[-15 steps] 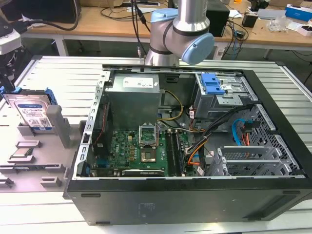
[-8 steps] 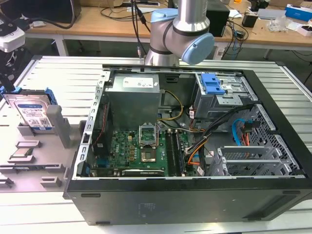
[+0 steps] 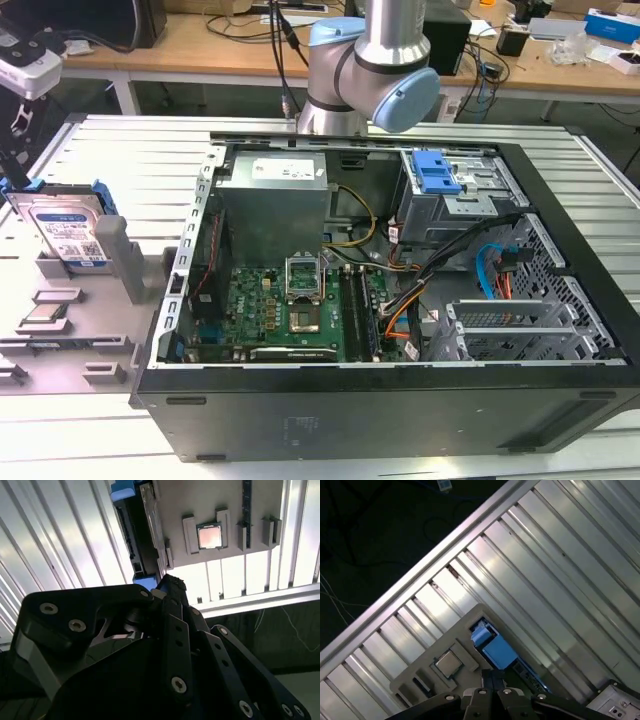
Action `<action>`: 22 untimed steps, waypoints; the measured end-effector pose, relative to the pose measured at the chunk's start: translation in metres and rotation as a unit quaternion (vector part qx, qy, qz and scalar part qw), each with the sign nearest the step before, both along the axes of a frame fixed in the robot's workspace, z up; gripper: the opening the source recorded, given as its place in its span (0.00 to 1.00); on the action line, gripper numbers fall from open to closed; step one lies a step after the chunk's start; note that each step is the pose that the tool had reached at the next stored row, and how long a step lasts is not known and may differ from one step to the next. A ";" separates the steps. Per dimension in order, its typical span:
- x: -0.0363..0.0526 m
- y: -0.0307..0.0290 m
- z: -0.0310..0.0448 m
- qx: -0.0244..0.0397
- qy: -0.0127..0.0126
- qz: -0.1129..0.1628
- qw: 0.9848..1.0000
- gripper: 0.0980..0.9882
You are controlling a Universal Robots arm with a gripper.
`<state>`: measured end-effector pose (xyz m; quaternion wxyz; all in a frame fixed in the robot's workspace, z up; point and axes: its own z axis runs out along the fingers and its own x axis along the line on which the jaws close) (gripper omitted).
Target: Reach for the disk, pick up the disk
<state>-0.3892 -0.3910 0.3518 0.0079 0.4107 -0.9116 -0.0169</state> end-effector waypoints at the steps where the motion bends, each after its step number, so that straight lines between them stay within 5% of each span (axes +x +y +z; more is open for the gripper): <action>1: 0.0000 0.0000 0.0000 0.000 0.000 0.011 1.000 0.01; 9: 0.0000 0.0000 0.0000 0.000 0.000 0.093 0.996 0.01; 16: 0.0000 0.0000 0.0000 0.000 0.000 0.155 0.988 0.01; 22: 0.0000 0.0000 0.0000 0.000 0.000 0.202 0.979 0.01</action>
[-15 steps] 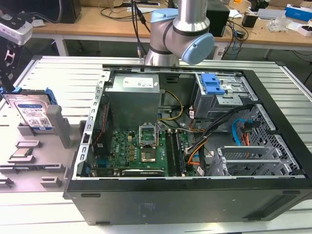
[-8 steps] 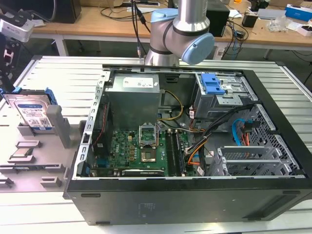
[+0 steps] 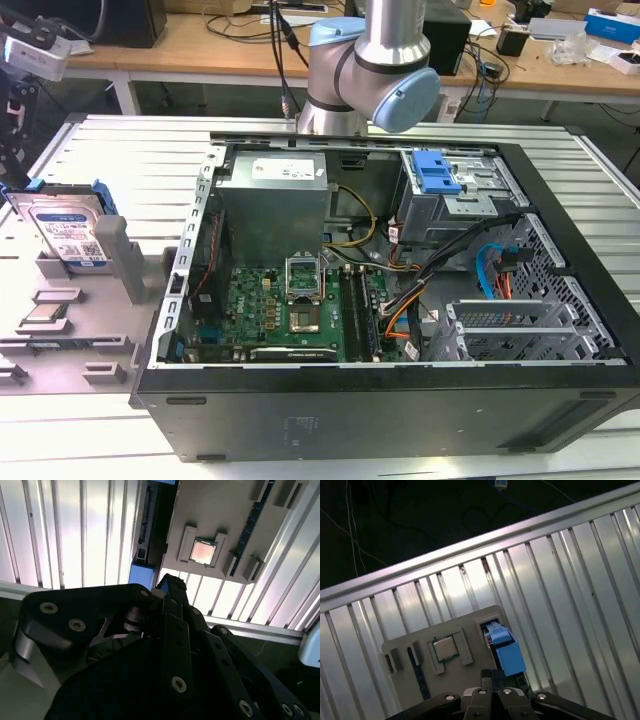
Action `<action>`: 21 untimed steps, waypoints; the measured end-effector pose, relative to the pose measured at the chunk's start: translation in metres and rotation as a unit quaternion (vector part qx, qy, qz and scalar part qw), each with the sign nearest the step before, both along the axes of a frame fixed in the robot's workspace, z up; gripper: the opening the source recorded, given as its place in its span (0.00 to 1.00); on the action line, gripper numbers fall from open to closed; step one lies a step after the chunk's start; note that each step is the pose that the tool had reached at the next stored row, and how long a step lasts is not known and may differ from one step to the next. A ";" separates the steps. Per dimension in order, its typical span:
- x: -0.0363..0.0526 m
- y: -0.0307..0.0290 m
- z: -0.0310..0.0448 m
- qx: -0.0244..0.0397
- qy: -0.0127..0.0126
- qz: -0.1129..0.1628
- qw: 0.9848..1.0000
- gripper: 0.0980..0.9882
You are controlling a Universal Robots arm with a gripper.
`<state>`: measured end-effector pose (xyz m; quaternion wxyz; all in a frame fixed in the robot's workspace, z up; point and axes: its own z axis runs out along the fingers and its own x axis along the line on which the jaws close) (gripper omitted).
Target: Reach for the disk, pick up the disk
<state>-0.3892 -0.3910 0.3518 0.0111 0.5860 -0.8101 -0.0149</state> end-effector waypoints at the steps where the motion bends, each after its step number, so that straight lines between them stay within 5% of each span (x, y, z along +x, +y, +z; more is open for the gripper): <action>1: 0.0000 0.0000 0.0000 0.000 0.000 0.007 1.000 0.01; 7: 0.0000 0.0000 0.0000 0.000 0.000 0.074 0.997 0.01; 12: 0.0000 0.0000 0.0000 0.000 0.000 0.140 0.990 0.01; 18: 0.0000 0.0000 0.0000 0.000 0.000 0.182 0.983 0.01; 21: 0.0000 0.0000 0.0000 0.000 0.000 0.210 0.978 0.01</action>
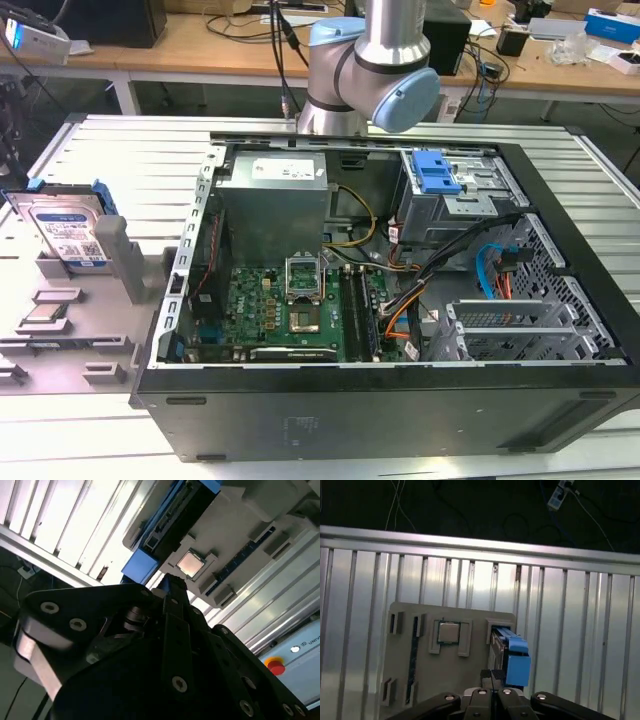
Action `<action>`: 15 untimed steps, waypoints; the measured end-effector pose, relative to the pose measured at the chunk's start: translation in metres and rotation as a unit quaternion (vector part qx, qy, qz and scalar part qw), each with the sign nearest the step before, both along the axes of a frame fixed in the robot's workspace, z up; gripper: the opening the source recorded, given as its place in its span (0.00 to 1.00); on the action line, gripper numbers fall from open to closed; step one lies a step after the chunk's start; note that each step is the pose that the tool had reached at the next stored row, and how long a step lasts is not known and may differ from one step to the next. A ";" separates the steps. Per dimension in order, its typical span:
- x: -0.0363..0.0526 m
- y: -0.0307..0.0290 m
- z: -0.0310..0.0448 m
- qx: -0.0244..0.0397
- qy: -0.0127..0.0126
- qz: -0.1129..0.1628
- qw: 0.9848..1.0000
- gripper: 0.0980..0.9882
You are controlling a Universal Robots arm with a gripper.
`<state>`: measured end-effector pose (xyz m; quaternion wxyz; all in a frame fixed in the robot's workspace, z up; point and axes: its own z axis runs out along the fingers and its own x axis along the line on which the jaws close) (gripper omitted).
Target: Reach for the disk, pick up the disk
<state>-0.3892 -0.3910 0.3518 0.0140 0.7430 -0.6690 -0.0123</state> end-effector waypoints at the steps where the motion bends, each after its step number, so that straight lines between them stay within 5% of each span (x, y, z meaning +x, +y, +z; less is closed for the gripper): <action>1: 0.0000 0.0000 0.0000 0.000 0.000 0.013 1.000 0.01; 15: 0.0000 0.0000 0.0000 0.000 0.000 0.092 0.996 0.01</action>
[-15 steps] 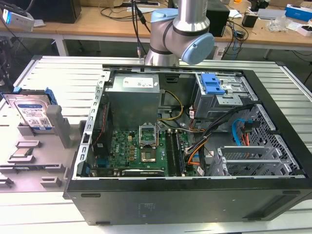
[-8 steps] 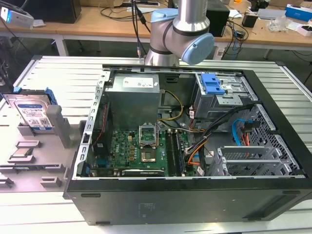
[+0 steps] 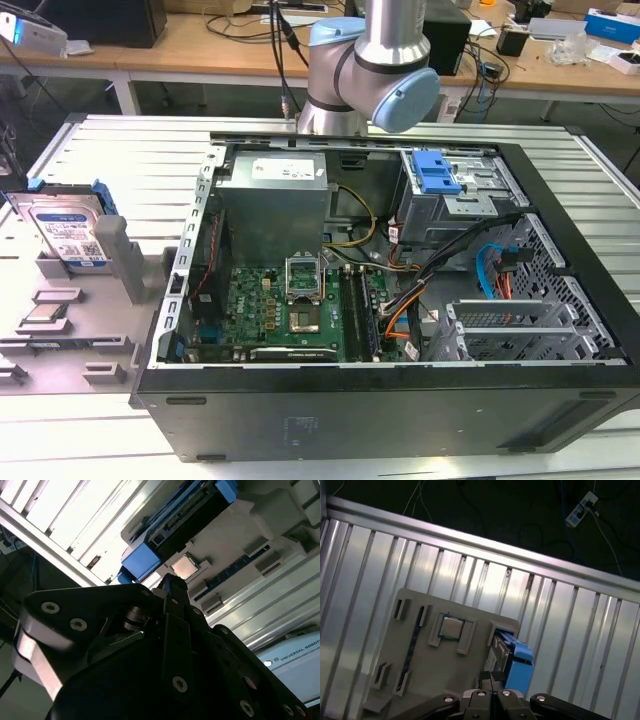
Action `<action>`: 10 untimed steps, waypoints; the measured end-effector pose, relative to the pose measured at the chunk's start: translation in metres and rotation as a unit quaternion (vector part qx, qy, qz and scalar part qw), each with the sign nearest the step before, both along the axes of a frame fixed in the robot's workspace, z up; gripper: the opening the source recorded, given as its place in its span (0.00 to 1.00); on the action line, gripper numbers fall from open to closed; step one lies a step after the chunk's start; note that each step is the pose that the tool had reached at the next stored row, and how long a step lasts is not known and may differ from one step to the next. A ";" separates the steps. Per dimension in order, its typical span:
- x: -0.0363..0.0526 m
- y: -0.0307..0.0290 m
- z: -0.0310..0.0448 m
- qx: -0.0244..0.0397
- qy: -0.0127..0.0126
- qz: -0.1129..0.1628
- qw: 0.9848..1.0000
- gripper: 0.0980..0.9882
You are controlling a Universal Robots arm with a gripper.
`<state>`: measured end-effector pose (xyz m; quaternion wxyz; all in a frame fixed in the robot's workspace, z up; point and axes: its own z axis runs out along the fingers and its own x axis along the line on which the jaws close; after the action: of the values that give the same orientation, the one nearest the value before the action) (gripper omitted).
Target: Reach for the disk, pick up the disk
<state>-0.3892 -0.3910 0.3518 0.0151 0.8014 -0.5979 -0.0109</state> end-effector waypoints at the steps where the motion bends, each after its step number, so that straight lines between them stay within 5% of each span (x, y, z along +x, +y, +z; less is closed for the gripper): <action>1: 0.0000 0.0000 0.0000 0.000 0.000 0.005 1.000 0.01; 10: 0.0000 0.0000 0.0000 0.000 0.000 0.034 0.999 0.01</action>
<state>-0.3892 -0.3910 0.3518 0.0155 0.8214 -0.5701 -0.0104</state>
